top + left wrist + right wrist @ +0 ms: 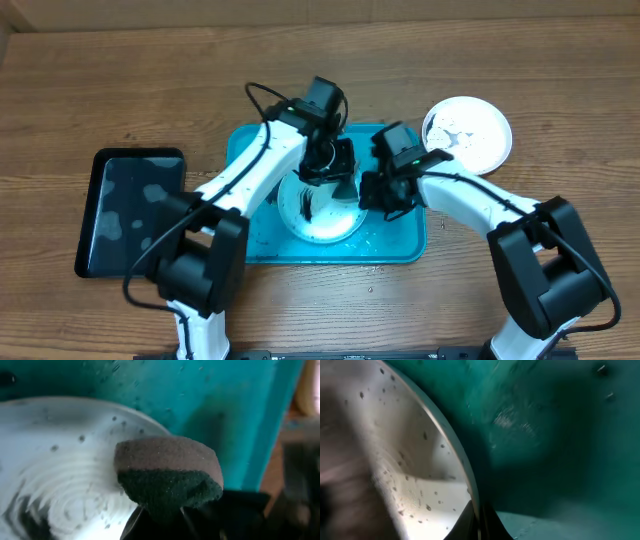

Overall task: Clean dirty plates on tray and stack at the side
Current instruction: 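Scrub the last white plate with the sponge in the left gripper, then lower the sponge into the black tray and release it with the left gripper, then lift the last white plate with the right gripper and stack it on the pile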

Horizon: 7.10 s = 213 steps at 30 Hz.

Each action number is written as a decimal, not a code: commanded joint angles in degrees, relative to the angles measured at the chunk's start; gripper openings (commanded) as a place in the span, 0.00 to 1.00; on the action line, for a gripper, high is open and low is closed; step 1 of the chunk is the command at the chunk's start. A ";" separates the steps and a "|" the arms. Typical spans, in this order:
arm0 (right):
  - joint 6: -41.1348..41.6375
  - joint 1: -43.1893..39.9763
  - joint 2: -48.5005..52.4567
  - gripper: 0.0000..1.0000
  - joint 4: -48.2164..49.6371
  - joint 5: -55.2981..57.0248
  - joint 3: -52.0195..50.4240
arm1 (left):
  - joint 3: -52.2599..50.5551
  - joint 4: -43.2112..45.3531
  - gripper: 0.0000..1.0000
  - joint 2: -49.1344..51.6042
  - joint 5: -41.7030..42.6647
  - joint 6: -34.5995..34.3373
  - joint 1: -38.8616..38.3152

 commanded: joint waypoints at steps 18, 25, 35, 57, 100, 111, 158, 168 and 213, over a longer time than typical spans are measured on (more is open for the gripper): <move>1.75 -2.08 0.28 0.04 0.02 2.84 1.16 | -0.61 -2.21 0.04 2.78 -9.38 -4.02 -1.70; 1.75 -2.08 0.28 0.04 0.00 2.80 1.16 | -3.48 -1.86 0.05 2.95 -11.58 -5.95 -1.90; 1.51 -2.08 0.28 0.04 -0.35 2.80 1.16 | -11.34 -1.05 0.04 2.91 -25.57 -6.84 -0.46; 1.75 -2.08 0.28 0.04 -0.61 2.58 1.16 | 4.57 -4.13 0.04 2.78 4.74 7.54 2.03; -6.95 -1.84 -0.17 0.04 -8.48 3.65 10.62 | 23.15 -23.23 0.04 0.92 -29.00 -6.73 15.69; -16.33 3.32 -0.17 0.04 -21.99 31.63 31.08 | 20.02 -31.82 0.04 -2.73 -25.31 -5.53 40.68; -34.86 23.87 -0.17 0.04 -23.69 68.46 36.70 | 11.52 -18.32 0.82 -8.59 -11.96 8.70 53.07; -38.34 21.18 -0.15 0.04 -24.63 77.72 36.35 | 11.50 -20.59 1.00 -8.00 -12.00 8.68 52.11; -14.38 -44.24 0.57 0.04 -23.28 0.63 28.70 | 11.50 -19.23 1.00 -8.00 -11.96 8.61 52.15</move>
